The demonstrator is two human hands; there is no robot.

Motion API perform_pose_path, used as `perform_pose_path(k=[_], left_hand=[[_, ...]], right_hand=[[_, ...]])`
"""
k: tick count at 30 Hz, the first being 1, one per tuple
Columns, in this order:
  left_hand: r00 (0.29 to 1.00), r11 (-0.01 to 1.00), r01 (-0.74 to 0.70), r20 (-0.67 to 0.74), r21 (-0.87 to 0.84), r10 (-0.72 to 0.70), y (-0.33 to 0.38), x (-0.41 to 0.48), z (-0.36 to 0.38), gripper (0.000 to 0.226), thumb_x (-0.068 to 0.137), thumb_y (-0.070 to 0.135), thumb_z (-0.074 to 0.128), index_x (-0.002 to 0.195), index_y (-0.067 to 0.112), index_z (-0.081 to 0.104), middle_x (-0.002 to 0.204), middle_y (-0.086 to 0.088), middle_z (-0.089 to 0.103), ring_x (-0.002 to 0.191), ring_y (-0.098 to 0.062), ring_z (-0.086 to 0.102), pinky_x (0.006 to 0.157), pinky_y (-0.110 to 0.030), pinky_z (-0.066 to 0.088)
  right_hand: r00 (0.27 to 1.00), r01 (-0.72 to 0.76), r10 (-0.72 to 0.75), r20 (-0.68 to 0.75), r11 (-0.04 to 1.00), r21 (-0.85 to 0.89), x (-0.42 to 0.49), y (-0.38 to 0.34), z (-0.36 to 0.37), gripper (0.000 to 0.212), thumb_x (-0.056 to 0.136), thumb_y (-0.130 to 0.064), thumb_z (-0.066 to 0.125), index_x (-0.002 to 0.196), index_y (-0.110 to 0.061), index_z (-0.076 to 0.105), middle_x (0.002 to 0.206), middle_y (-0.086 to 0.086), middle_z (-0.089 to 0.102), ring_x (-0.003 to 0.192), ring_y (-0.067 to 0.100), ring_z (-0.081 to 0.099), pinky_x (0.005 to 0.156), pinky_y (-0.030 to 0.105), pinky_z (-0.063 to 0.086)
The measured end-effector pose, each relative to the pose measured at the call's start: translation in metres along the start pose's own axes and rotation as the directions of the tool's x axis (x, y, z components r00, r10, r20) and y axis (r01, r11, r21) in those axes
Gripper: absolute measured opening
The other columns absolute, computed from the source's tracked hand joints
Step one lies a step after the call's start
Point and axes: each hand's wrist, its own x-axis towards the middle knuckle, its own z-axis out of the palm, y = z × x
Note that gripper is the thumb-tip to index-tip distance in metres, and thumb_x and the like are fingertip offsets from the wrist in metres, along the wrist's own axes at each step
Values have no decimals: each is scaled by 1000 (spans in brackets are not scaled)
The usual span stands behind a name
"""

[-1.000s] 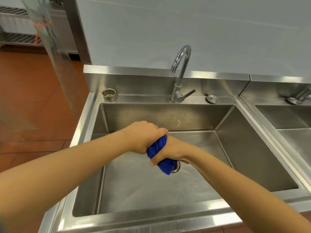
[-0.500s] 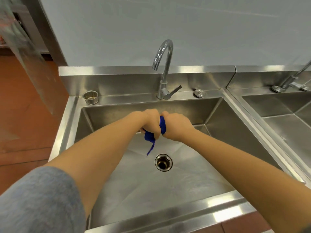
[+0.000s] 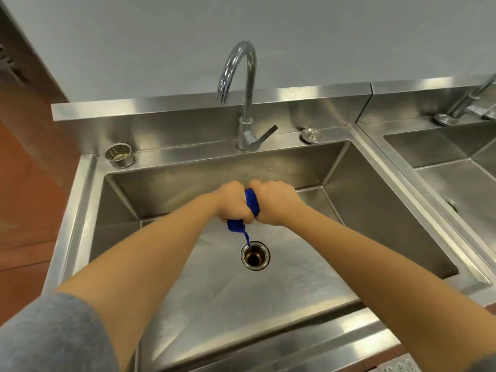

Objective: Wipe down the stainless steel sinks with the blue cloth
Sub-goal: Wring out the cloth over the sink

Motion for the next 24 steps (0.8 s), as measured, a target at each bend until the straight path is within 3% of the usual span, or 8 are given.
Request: perform_pose_path(k=[4, 6, 8, 11, 15, 18, 21, 24], left_hand=[[991, 991, -104, -78, 84, 110, -14, -6, 9, 51, 63, 18, 84, 106, 12, 56, 98, -5, 64, 86, -21, 62, 68, -31, 54], [978, 988, -146, -155, -44, 138, -25, -14, 14, 80, 65, 18, 85, 131, 15, 42, 119, 0, 57, 102, -18, 58, 82, -30, 52], [984, 957, -100, -170, -274, 54, -35, -27, 15, 91, 70, 19, 84, 143, 17, 31, 131, 2, 49, 110, -13, 54, 83, -28, 51], [994, 802, -8, -92, -598, -59, -50, -47, 13, 58, 81, 29, 76, 131, 21, 48, 119, 3, 63, 100, -14, 65, 74, -31, 56], [961, 721, -97, -252, -686, -111, -57, -64, 16, 16, 93, 25, 63, 107, 20, 61, 104, -5, 70, 86, -18, 70, 71, -30, 58], [885, 836, -133, -444, -533, -142, -63, -76, 18, 21, 98, 11, 47, 99, 11, 67, 90, -8, 70, 79, -20, 70, 62, -29, 57], [762, 976, -97, -646, -194, -53, -74, -90, 13, 26, 95, 5, 44, 91, 4, 70, 80, -8, 67, 77, -27, 63, 72, -34, 51], [737, 949, -136, -669, -284, -95, -78, -104, 9, 25, 96, 6, 42, 86, 2, 66, 79, -9, 64, 76, -27, 60, 78, -38, 52]], right_hand=[[995, -53, 32, 94, 973, 224, -7, 6, 12, 41, 71, -24, 76, 96, -21, 44, 84, -5, 53, 76, 17, 55, 58, 24, 41], [991, -127, 99, 85, 893, 432, -15, 8, 19, 52, 68, -25, 81, 105, -20, 45, 89, -6, 54, 80, 16, 57, 56, 19, 40], [975, -215, 194, 104, 741, 636, -26, 8, 23, 71, 63, -31, 87, 116, -22, 40, 95, -11, 52, 83, 10, 56, 58, 17, 41], [941, -302, 291, 171, 499, 812, -38, 2, 27, 77, 62, -45, 87, 117, -24, 38, 104, -11, 51, 92, 10, 58, 67, 21, 50], [928, -302, 303, 218, 269, 915, -43, -15, 31, 50, 77, -52, 71, 108, -21, 47, 108, -1, 60, 96, 17, 63, 80, 37, 57], [935, -280, 286, 211, 228, 932, -45, -32, 29, 38, 91, -48, 58, 101, -12, 53, 98, 4, 61, 86, 21, 62, 80, 47, 55], [937, -299, 246, 248, 196, 934, -50, -46, 21, 37, 101, -39, 42, 102, -4, 56, 94, 9, 59, 80, 21, 61, 60, 33, 57], [949, -278, 229, 215, 293, 915, -58, -52, 23, 40, 102, -34, 36, 90, 0, 53, 85, 10, 54, 76, 20, 53, 66, 34, 51]])
